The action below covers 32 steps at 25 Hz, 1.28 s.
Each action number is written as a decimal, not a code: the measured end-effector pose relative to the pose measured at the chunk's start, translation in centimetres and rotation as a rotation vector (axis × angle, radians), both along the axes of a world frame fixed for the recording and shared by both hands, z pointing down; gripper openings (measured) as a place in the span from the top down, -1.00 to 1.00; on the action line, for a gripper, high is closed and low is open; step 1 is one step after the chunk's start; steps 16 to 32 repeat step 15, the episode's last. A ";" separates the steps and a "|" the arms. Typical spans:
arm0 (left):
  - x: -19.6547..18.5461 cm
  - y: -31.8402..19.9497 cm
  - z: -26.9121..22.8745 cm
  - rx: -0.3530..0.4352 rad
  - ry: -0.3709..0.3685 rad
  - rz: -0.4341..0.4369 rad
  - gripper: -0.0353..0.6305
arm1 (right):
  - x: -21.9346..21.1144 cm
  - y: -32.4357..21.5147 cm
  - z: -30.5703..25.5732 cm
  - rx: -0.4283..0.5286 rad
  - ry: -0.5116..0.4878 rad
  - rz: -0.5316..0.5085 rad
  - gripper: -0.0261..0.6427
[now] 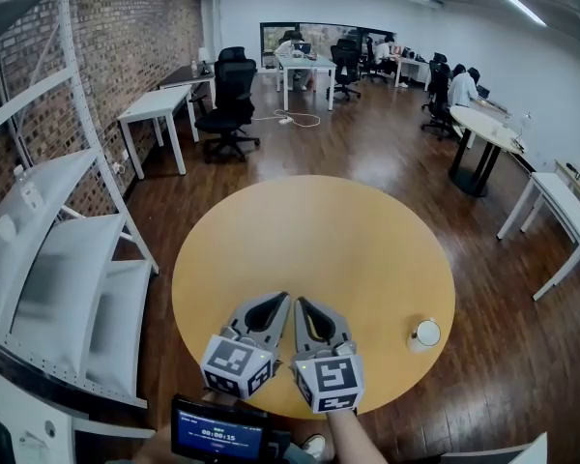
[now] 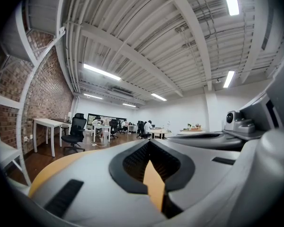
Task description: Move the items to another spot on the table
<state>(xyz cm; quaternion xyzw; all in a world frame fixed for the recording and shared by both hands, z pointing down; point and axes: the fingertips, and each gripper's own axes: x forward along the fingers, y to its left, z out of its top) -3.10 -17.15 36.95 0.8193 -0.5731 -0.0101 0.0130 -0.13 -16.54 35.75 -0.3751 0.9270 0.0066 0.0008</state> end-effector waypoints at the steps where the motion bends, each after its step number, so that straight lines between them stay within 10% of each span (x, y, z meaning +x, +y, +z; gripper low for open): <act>1: -0.1 0.0 0.0 0.000 0.000 -0.001 0.88 | 0.0 0.0 0.0 0.003 -0.001 0.000 0.91; 32: -0.4 0.4 0.3 -0.014 0.000 -0.007 0.88 | -0.3 0.6 0.1 -0.028 0.006 -0.002 0.91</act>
